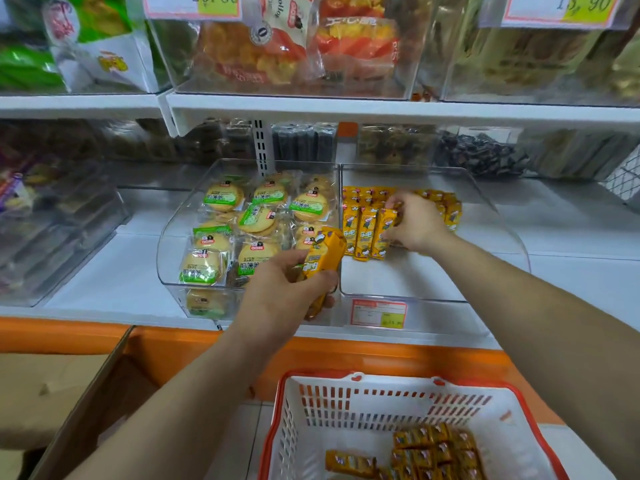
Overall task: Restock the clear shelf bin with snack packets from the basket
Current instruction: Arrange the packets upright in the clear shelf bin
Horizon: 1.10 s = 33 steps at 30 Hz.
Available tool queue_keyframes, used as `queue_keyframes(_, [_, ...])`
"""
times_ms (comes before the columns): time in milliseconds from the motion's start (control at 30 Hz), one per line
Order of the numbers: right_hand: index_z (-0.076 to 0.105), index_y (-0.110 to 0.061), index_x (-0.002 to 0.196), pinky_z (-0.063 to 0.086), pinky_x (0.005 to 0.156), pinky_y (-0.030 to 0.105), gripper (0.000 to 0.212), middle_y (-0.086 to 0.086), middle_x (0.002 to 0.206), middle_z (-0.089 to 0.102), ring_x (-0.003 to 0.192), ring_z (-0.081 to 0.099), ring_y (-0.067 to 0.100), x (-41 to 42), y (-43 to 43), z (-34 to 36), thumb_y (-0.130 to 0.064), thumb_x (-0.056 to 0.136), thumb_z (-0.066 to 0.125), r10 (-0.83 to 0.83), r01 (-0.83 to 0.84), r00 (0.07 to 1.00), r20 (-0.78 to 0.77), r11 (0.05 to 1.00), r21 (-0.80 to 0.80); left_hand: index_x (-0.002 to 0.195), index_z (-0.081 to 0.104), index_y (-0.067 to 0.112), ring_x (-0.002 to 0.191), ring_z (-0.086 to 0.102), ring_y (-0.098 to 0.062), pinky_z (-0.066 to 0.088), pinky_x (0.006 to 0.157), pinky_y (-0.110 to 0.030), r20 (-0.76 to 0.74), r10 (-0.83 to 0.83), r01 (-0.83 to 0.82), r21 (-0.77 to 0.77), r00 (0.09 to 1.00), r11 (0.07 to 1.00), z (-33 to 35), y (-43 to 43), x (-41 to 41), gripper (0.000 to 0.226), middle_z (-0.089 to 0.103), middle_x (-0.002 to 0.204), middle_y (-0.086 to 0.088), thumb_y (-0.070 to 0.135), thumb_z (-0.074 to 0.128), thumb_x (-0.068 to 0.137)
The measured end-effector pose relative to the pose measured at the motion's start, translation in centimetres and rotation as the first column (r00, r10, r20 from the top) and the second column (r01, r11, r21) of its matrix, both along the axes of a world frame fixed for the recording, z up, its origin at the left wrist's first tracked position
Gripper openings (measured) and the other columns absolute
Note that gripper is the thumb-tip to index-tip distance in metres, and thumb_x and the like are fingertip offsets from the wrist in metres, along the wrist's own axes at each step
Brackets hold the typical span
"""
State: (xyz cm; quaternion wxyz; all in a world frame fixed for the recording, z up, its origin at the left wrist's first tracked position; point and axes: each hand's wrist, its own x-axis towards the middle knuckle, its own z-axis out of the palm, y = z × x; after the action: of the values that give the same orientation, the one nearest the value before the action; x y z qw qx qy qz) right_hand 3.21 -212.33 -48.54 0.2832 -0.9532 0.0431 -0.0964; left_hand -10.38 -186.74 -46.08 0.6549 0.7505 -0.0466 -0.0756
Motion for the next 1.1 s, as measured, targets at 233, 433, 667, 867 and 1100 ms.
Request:
queue_keyframes(233, [0.062, -0.017, 0.123, 0.042, 0.072, 0.029, 0.056, 0.012, 0.106, 0.067, 0.095, 0.063, 0.030, 2.1, 0.7, -1.6, -0.015, 0.073, 0.087, -0.024, 0.029, 0.999, 0.043, 0.991, -0.129, 0.096, 0.071, 0.024, 0.069, 0.077, -0.023, 0.056, 0.053, -0.021, -0.017, -0.005, 0.005, -0.025, 1.000, 1.000, -0.7, -0.2, 0.5, 0.007, 0.079, 0.088, -0.007, 0.017, 0.072, 0.093])
queue_keyframes(433, [0.054, -0.014, 0.133, 0.042, 0.071, 0.028, 0.072, 0.005, 0.096, 0.067, 0.092, 0.065, 0.027, 1.3, 0.0, -1.2, -0.025, 0.071, 0.089, -0.020, 0.020, 1.000, 0.001, 0.996, -0.091, 0.097, 0.070, 0.024, 0.068, 0.077, -0.021, 0.059, 0.056, -0.024, 0.001, 0.015, -0.015, -0.021, 1.000, 1.000, -0.5, -0.5, 0.4, 0.008, 0.078, 0.085, -0.006, 0.018, 0.073, 0.093])
queue_keyframes(667, [0.059, -0.025, 0.102, 0.046, 0.067, 0.026, 0.032, -0.003, 0.089, 0.067, 0.071, 0.061, 0.009, -6.8, -0.4, 3.4, -0.026, 0.079, 0.082, 0.075, -0.082, 0.994, 0.081, 0.993, 0.089, 0.101, 0.070, 0.018, 0.065, 0.076, -0.020, 0.056, 0.053, -0.023, 0.000, 0.013, -0.013, -0.011, 1.000, 1.000, -0.2, -0.9, -0.1, 0.013, 0.077, 0.080, -0.009, 0.015, 0.076, 0.090])
queue_keyframes(867, [0.067, -0.031, 0.112, 0.057, 0.058, 0.028, 0.021, 0.005, 0.097, 0.071, 0.076, 0.073, 0.021, -17.0, 1.8, 5.3, -0.020, 0.094, 0.065, 0.225, -0.180, 0.974, 0.013, 0.745, 0.642, 0.123, 0.067, 0.016, 0.071, 0.074, -0.020, 0.057, 0.059, -0.030, 0.050, -0.085, 0.079, 0.102, 0.995, 0.992, -0.1, -2.4, -1.8, 0.042, 0.076, 0.093, -0.007, 0.016, 0.083, 0.084])
queue_keyframes(1100, [0.066, -0.022, 0.111, 0.057, 0.063, 0.035, 0.020, 0.009, 0.090, 0.068, 0.073, 0.073, 0.019, -19.6, 2.2, 5.6, -0.018, 0.091, 0.069, 0.282, -0.201, 0.959, 0.001, 0.681, 0.705, 0.094, 0.064, 0.047, 0.073, 0.067, 0.010, 0.048, 0.057, -0.009, 0.139, -0.225, 0.199, 0.177, 0.964, 0.964, 0.6, -3.9, -4.2, 0.036, 0.074, 0.082, 0.018, 0.027, 0.089, 0.076])
